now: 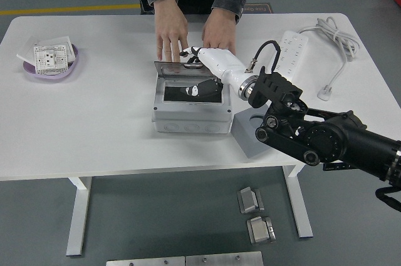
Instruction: Pick up the cylinder from the cube,place it in the box,flap close box
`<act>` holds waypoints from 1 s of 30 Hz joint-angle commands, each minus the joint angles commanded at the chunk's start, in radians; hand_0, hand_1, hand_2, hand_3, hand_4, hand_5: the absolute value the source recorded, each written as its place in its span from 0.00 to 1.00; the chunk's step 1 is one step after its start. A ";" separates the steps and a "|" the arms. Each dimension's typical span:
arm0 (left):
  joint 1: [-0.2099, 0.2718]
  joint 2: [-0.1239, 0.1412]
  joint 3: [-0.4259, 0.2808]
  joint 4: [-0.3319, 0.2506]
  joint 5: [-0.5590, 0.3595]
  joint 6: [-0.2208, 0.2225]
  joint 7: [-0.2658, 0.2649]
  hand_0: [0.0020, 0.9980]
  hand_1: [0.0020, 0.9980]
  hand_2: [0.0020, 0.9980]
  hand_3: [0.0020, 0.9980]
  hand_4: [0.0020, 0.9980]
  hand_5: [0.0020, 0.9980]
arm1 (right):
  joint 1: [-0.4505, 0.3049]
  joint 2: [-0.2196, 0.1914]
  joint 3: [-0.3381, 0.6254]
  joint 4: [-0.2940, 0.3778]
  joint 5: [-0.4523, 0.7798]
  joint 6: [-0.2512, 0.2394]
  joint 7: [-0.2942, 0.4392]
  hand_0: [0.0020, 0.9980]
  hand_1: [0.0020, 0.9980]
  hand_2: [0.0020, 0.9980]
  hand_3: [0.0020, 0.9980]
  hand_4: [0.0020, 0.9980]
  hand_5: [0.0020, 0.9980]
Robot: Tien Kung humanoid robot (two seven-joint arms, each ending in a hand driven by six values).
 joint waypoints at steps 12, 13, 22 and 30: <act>0.004 -0.001 -0.008 0.000 0.003 0.000 0.000 0.78 0.78 0.76 0.87 0.74 0.58 | -0.066 -0.031 0.010 0.093 -0.041 0.003 -0.017 0.77 0.71 0.75 0.86 0.86 0.33; 0.004 -0.001 -0.007 0.000 0.003 0.000 0.000 0.78 0.78 0.76 0.87 0.74 0.58 | -0.069 -0.032 0.011 0.095 -0.042 0.002 -0.017 0.77 0.71 0.75 0.86 0.86 0.33; 0.005 -0.004 -0.002 0.001 -0.003 -0.001 0.000 0.78 0.78 0.76 0.87 0.74 0.58 | -0.113 -0.040 0.034 0.102 -0.043 -0.006 -0.013 0.76 0.70 0.75 0.86 0.86 0.34; 0.006 -0.001 0.012 0.004 -0.014 -0.001 0.001 0.78 0.78 0.75 0.87 0.74 0.58 | -0.248 -0.098 0.191 0.171 -0.064 -0.044 0.011 0.76 0.70 0.74 0.87 0.86 0.35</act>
